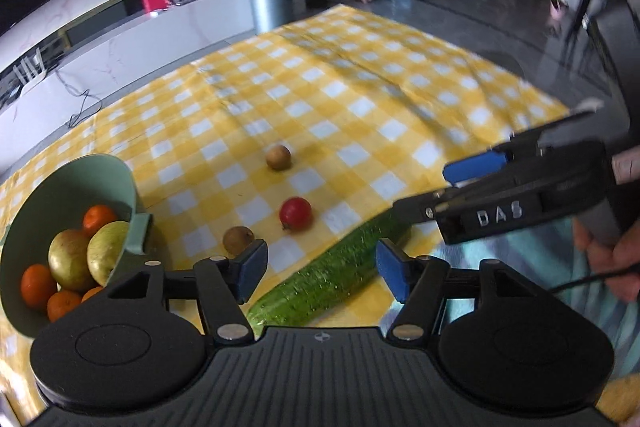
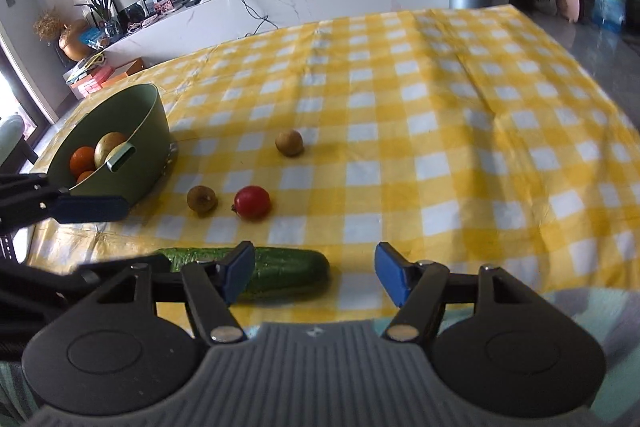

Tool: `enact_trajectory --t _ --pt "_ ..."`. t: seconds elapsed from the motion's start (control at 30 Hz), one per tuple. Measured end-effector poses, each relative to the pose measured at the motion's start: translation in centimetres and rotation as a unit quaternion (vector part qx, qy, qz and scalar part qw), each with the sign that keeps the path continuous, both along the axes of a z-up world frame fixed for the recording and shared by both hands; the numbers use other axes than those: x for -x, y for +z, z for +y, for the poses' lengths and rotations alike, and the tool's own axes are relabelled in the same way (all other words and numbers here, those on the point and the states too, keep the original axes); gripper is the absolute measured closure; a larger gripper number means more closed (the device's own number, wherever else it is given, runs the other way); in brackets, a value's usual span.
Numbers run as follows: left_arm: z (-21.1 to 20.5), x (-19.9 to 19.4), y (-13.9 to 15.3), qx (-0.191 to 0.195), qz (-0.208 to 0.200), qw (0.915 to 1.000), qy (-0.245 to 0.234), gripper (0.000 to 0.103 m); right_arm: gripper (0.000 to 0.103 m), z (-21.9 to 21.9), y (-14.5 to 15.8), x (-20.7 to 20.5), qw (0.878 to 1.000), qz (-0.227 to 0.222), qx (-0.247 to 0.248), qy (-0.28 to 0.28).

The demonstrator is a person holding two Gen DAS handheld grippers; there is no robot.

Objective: Organize fruits
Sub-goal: 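Move the left tool down to the green cucumber on the cloth, then close the left tool on the cucumber end and lift it upright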

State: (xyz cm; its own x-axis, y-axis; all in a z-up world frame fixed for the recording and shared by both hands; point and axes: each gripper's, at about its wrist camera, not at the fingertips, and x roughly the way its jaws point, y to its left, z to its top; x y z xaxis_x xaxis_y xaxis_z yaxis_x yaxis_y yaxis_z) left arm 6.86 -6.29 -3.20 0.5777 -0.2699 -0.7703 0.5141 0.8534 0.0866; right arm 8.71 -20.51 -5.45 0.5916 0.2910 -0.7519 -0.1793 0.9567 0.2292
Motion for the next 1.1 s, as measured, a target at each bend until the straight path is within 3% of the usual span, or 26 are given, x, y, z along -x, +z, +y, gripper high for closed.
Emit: enact_trajectory --t 0.2,0.5,0.67,0.87,1.1 --pt "-2.0 -0.1 -2.4 -0.074 0.0 0.9956 -0.058 0.029 0.037 -0.4 -0.8 -0.6 0.999 0.024 -0.021 -0.012" --pt "-3.5 -1.7 -5.7 -0.133 0.022 0.9852 -0.106 0.029 0.037 -1.0 -1.2 -1.2 0.998 0.03 -0.049 -0.019" --pt "-3.3 -2.5 -6.0 -0.127 0.033 0.9844 -0.117 0.029 0.037 -0.7 -1.5 -1.6 0.998 0.033 -0.045 -0.02" --pt "-2.2 -3.7 -5.9 -0.076 0.068 0.9883 -0.113 0.034 0.037 -0.9 -1.7 -1.8 0.998 0.033 -0.051 -0.023" --pt "-2.8 -3.0 -5.8 -0.089 0.048 0.9904 -0.094 0.041 0.037 -1.0 -1.7 -1.9 0.998 0.028 -0.055 -0.029"
